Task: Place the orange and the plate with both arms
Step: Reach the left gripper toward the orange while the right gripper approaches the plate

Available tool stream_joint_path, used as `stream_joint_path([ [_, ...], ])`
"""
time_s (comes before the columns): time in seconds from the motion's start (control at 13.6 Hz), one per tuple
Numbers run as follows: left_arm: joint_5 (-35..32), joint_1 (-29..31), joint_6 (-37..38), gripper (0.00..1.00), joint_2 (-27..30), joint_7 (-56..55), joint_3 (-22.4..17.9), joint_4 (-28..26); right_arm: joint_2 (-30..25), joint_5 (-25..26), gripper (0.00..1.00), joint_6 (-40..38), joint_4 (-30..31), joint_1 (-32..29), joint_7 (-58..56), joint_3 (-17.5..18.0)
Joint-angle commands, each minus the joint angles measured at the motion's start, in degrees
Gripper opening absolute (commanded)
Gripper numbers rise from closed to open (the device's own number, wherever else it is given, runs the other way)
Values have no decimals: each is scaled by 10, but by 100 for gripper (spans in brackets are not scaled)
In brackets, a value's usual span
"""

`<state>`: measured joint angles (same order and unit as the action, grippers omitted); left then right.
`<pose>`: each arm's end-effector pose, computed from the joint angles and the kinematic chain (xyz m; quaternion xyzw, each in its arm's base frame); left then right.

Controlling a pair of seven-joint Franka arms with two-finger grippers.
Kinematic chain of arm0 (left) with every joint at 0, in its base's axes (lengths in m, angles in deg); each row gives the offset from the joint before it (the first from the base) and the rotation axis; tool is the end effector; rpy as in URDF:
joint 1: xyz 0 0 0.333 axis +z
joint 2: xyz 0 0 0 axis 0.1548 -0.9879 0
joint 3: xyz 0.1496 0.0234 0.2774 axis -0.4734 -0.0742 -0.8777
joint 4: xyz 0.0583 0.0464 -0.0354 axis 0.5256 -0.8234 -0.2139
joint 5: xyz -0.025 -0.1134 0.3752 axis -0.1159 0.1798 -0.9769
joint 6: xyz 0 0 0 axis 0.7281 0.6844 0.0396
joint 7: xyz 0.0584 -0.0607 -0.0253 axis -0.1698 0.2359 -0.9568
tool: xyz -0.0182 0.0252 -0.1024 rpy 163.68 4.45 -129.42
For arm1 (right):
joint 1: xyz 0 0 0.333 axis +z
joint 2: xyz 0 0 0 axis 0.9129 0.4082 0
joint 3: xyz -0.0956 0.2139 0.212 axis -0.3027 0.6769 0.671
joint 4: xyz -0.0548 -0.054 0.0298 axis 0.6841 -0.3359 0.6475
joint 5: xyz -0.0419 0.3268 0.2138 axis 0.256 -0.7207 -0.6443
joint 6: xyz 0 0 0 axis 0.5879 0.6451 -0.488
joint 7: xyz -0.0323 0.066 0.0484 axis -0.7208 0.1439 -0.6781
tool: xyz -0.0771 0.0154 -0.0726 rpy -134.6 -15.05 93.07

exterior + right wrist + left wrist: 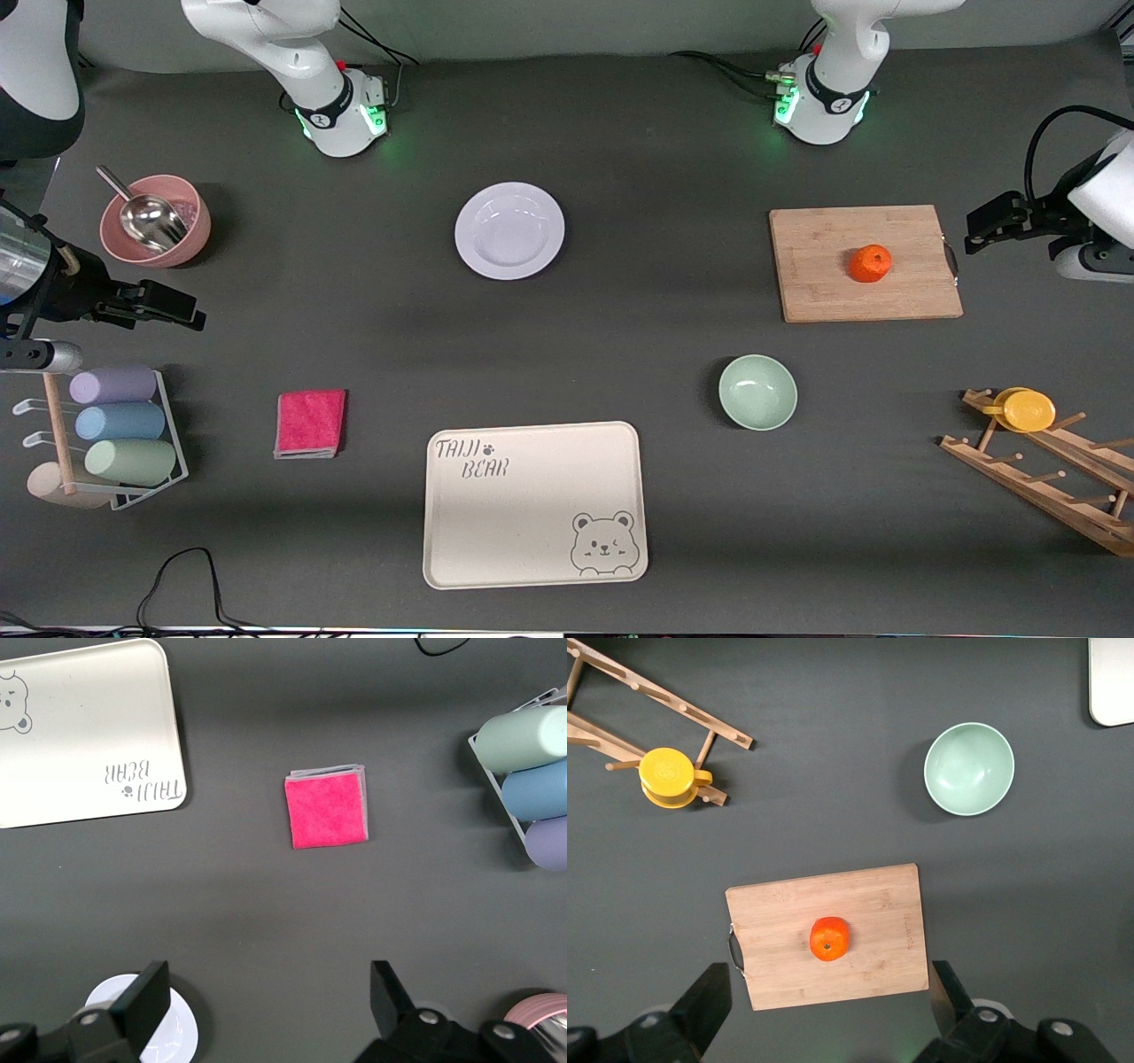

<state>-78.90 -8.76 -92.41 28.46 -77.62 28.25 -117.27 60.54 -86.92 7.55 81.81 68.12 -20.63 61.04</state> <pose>0.5502 -0.0157 0.6090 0.9980 -0.0551 -0.0318 0.0026 0.6188 0.0342 0.5933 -0.9983 0.0405 0.0164 0.0377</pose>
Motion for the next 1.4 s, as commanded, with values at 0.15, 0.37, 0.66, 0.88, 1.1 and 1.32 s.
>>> stream_joint_path([
  [0.15,0,46,33,100,80,62,-9,-57,3,0,100,-10,-6,5,20,-1],
  [0.37,-4,52,6,100,164,62,-10,-162,5,32,100,-35,-6,8,21,2],
  [0.66,-4,64,-17,100,259,55,-10,-280,15,34,100,-52,-1,26,18,3],
  [0.88,-4,64,-31,100,284,54,-10,-318,15,12,100,-53,-1,27,11,2],
  [1.1,-4,62,-89,100,278,52,-9,-369,9,8,100,-54,12,29,11,2],
  [1.32,-4,62,-201,100,269,52,-8,-454,12,-7,100,-54,3,26,9,2],
])
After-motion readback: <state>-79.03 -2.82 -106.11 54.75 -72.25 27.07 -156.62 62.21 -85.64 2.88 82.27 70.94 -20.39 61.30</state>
